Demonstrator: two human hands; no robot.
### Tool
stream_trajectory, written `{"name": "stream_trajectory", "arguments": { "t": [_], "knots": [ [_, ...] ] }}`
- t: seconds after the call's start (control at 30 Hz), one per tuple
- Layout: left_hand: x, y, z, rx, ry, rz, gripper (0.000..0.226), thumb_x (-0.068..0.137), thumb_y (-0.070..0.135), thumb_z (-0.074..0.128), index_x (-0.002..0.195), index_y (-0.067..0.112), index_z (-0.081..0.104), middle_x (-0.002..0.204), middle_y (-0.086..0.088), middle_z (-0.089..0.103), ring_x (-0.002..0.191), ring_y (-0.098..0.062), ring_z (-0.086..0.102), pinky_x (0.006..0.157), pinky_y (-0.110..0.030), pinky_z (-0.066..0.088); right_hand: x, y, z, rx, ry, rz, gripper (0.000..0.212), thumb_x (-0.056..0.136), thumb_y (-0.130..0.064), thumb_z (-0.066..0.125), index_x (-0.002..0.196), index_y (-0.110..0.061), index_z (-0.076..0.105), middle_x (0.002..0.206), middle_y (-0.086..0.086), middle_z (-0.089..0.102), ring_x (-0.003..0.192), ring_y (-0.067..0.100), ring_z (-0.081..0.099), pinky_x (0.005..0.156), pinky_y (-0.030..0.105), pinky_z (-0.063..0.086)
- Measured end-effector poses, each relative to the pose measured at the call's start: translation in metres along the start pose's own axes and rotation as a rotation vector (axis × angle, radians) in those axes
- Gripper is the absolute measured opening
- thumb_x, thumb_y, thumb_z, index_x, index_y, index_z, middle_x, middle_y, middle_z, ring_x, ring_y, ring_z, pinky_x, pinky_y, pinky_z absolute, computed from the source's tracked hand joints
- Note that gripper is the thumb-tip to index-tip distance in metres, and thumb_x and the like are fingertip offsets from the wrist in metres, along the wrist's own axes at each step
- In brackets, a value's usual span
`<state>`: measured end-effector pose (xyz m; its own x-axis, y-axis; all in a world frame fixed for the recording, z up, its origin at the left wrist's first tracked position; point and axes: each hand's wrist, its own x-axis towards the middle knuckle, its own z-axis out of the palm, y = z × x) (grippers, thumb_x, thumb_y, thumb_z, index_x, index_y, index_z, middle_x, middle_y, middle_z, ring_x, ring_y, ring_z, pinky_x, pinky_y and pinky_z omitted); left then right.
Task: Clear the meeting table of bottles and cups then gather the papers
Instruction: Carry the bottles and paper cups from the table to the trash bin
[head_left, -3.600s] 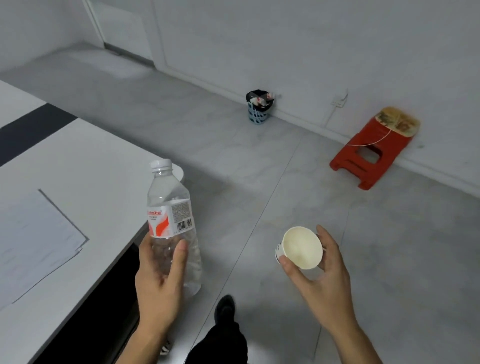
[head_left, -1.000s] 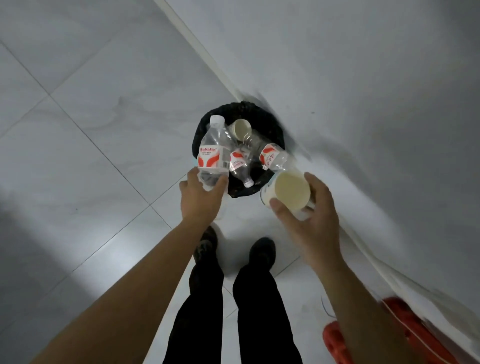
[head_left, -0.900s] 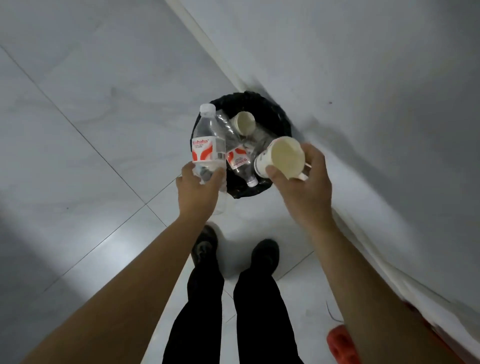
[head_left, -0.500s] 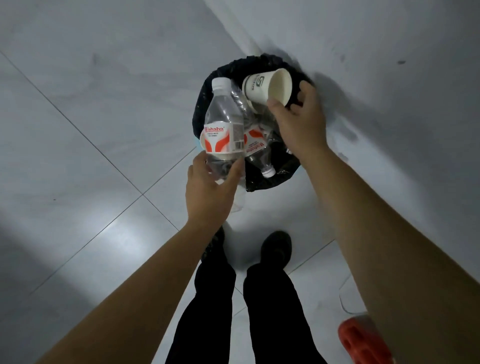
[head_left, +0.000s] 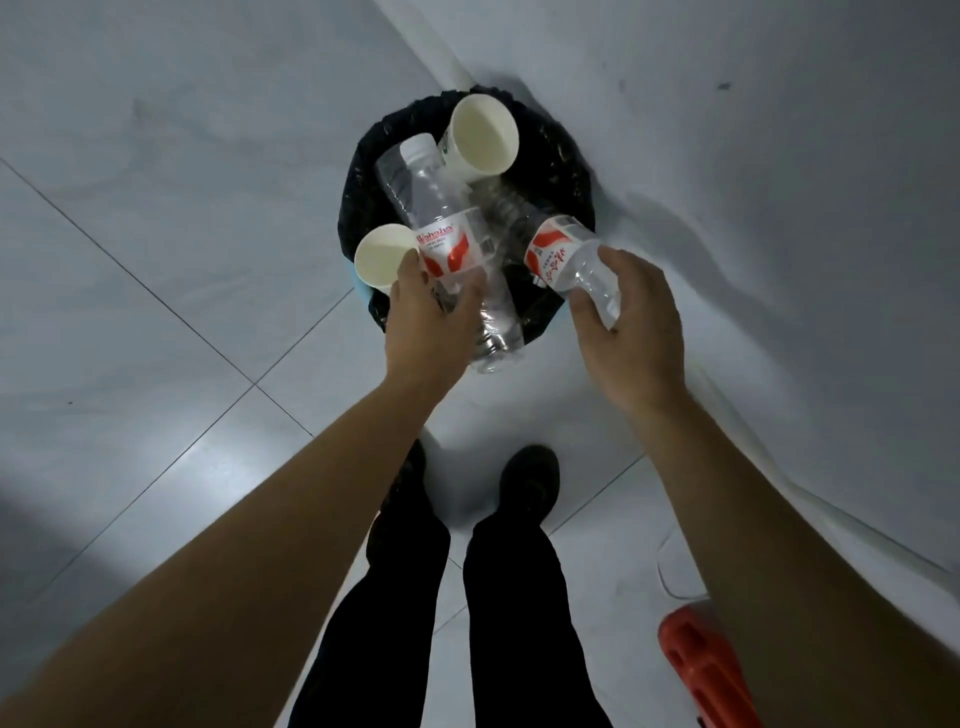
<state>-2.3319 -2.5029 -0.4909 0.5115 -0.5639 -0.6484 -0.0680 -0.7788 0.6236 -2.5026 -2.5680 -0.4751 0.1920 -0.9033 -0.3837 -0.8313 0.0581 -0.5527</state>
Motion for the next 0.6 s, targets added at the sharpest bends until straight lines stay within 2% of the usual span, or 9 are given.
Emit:
{"name": "stream_trajectory", "arguments": {
  "t": [0.07, 0.17, 0.3, 0.4, 0.5, 0.6],
  "knots": [
    [-0.017, -0.005, -0.013, 0.047, 0.000, 0.054, 0.073, 0.090, 0.059, 0.054, 0.147, 0.019, 0.031, 0.137, -0.002, 0.055, 0.118, -0.021, 0.060, 0.093, -0.048, 0.054, -0.011, 0.001, -0.002, -0.032, -0.018, 0.005, 0.052, 0.097, -0.031, 0.061, 0.144, -0.014, 0.047, 0.150, 0.010, 0.046, 0.141, 0.024, 0.040, 0.112, 0.043, 0.041],
    [-0.050, -0.012, -0.044, 0.112, 0.028, 0.103, 0.071, 0.095, 0.052, 0.053, 0.153, 0.021, 0.026, 0.144, -0.001, 0.047, 0.125, -0.017, 0.053, 0.099, -0.044, 0.050, -0.035, -0.007, -0.015, -0.055, -0.058, 0.023, 0.052, 0.099, -0.033, 0.056, 0.147, -0.017, 0.044, 0.156, 0.011, 0.038, 0.147, 0.026, 0.031, 0.117, 0.049, 0.034],
    [-0.102, -0.004, -0.094, 0.156, 0.079, 0.076, 0.061, 0.099, 0.043, 0.049, 0.152, 0.021, 0.030, 0.151, 0.001, 0.040, 0.129, -0.013, 0.048, 0.100, -0.047, 0.050, -0.073, -0.034, -0.049, -0.047, -0.126, 0.032, 0.050, 0.100, -0.032, 0.055, 0.146, -0.014, 0.045, 0.152, 0.011, 0.042, 0.144, 0.024, 0.035, 0.116, 0.043, 0.036],
    [-0.167, 0.036, -0.153, 0.128, 0.109, 0.100, 0.054, 0.101, 0.040, 0.047, 0.150, 0.021, 0.035, 0.149, 0.001, 0.041, 0.130, -0.012, 0.047, 0.102, -0.046, 0.047, -0.117, -0.087, -0.104, -0.056, -0.155, 0.001, 0.047, 0.100, -0.031, 0.055, 0.143, -0.013, 0.049, 0.144, 0.008, 0.049, 0.136, 0.022, 0.044, 0.111, 0.037, 0.040],
    [-0.247, 0.083, -0.219, 0.065, 0.166, 0.138, 0.052, 0.101, 0.039, 0.048, 0.148, 0.021, 0.038, 0.147, 0.001, 0.044, 0.130, -0.012, 0.047, 0.103, -0.043, 0.046, -0.163, -0.150, -0.170, -0.057, -0.199, -0.044, 0.044, 0.101, -0.032, 0.052, 0.141, -0.014, 0.052, 0.140, 0.005, 0.054, 0.132, 0.020, 0.047, 0.109, 0.029, 0.035],
    [-0.338, 0.128, -0.285, -0.043, 0.237, 0.193, 0.049, 0.101, 0.036, 0.050, 0.146, 0.021, 0.040, 0.141, 0.009, 0.047, 0.128, -0.008, 0.048, 0.106, -0.042, 0.045, -0.216, -0.216, -0.243, 0.005, -0.143, -0.102, 0.039, 0.102, -0.034, 0.051, 0.137, -0.016, 0.057, 0.135, 0.002, 0.058, 0.125, 0.015, 0.052, 0.103, 0.023, 0.035]
  ]
}}
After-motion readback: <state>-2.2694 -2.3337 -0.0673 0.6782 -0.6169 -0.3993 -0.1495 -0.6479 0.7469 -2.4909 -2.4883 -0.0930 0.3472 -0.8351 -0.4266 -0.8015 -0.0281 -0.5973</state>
